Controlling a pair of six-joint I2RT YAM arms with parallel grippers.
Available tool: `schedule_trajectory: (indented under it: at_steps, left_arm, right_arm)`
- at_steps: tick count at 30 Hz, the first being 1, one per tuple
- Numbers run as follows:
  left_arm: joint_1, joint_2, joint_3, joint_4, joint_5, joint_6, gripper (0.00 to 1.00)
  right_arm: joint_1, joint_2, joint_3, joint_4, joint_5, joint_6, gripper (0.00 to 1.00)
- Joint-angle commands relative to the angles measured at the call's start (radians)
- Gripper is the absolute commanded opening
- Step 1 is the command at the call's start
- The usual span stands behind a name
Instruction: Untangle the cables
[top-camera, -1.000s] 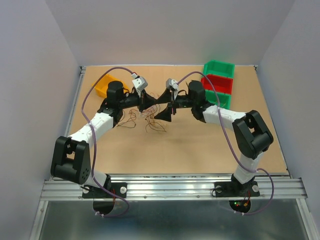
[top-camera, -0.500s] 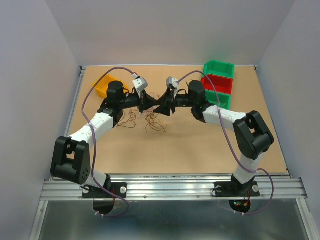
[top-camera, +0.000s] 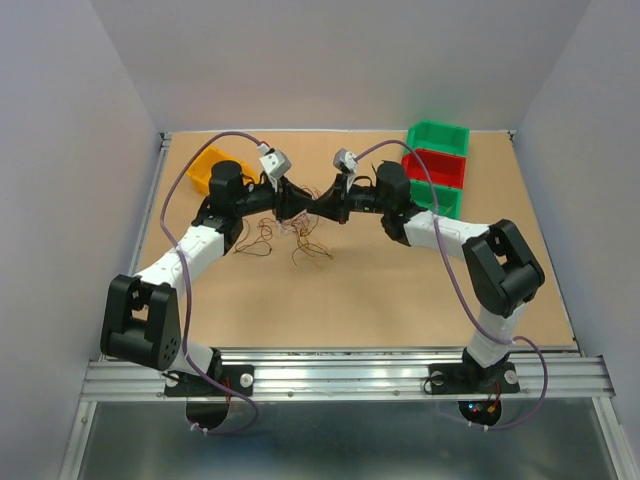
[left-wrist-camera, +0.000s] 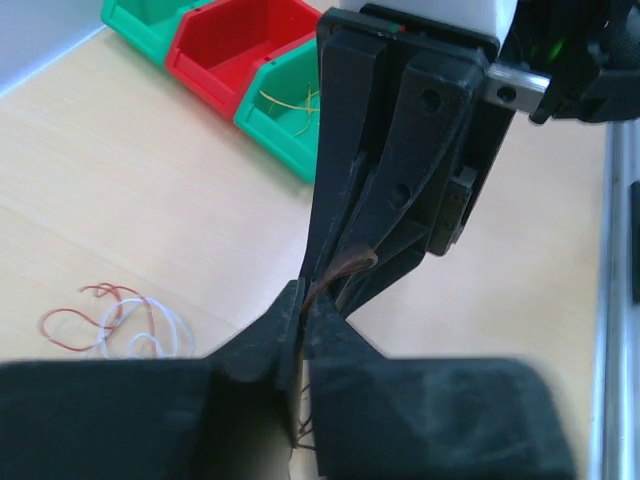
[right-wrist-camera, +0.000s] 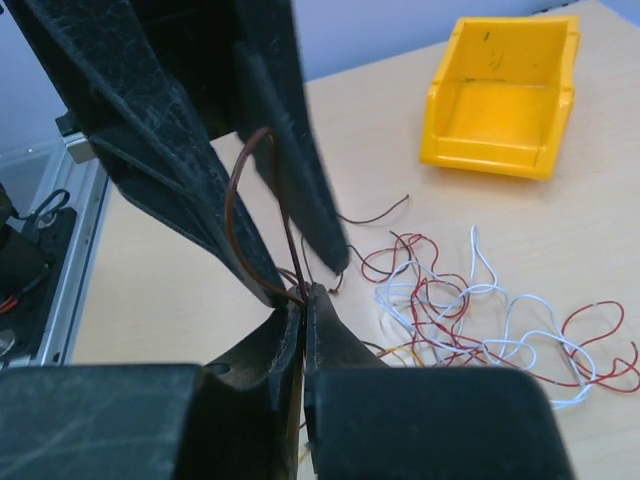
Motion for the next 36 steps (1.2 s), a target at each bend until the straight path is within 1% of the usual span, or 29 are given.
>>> schedule_trajectory:
  at_steps: [1, 2, 3, 4, 6, 8, 10, 12, 14, 18, 25, 29, 34, 36]
  left_arm:
    - [0.025, -0.061, -0.01, 0.089, 0.007, -0.027, 0.42]
    - [0.029, -0.062, -0.014, 0.102, 0.01, -0.035, 0.49]
    - [0.032, -0.07, -0.025, 0.119, 0.015, -0.041, 0.61]
    - [0.039, -0.074, -0.033, 0.132, 0.021, -0.045, 0.64]
    - [0.05, -0.087, -0.063, 0.168, 0.044, -0.053, 0.68]
    - [0.061, -0.11, -0.083, 0.229, 0.058, -0.093, 0.74]
    - [0.065, -0.125, -0.106, 0.26, 0.077, -0.095, 0.77]
    - [0.065, -0.12, -0.123, 0.29, 0.09, -0.096, 0.79]
    - [0.065, -0.104, -0.125, 0.307, 0.11, -0.101, 0.8]
    - [0.065, -0.074, -0.111, 0.313, 0.14, -0.11, 0.8]
    - [0.064, -0.07, -0.128, 0.33, 0.142, -0.085, 0.81]
    - [0.062, -0.038, -0.116, 0.335, 0.073, -0.092, 0.81]
    - [0.058, 0.068, -0.07, 0.335, 0.076, -0.105, 0.81]
    - [0.049, 0.093, -0.047, 0.333, 0.049, -0.115, 0.8]
  right_arm:
    - [0.018, -0.049, 0.013, 0.075, 0.058, 0.016, 0.0]
    - [0.018, -0.058, 0.012, 0.069, 0.086, 0.02, 0.01]
    - [0.018, -0.081, 0.01, 0.067, 0.104, 0.033, 0.01]
    - [0.016, -0.097, 0.007, 0.065, 0.139, 0.037, 0.01]
    - [0.016, -0.127, 0.001, 0.059, 0.184, 0.048, 0.01]
    - [0.018, -0.173, 0.004, 0.05, 0.261, 0.053, 0.0]
    - [0.018, -0.213, 0.016, 0.035, 0.329, 0.06, 0.0]
    - [0.018, -0.236, 0.032, 0.036, 0.362, 0.083, 0.01]
    - [0.018, -0.262, 0.059, 0.035, 0.411, 0.115, 0.0]
    - [0.018, -0.276, 0.131, 0.035, 0.445, 0.169, 0.01]
    - [0.018, -0.312, 0.216, 0.032, 0.609, 0.226, 0.01]
    - [0.018, -0.316, 0.257, 0.032, 0.628, 0.258, 0.01]
    - [0.018, -0.31, 0.297, 0.038, 0.626, 0.306, 0.01]
    - [0.019, -0.308, 0.308, 0.045, 0.624, 0.322, 0.01]
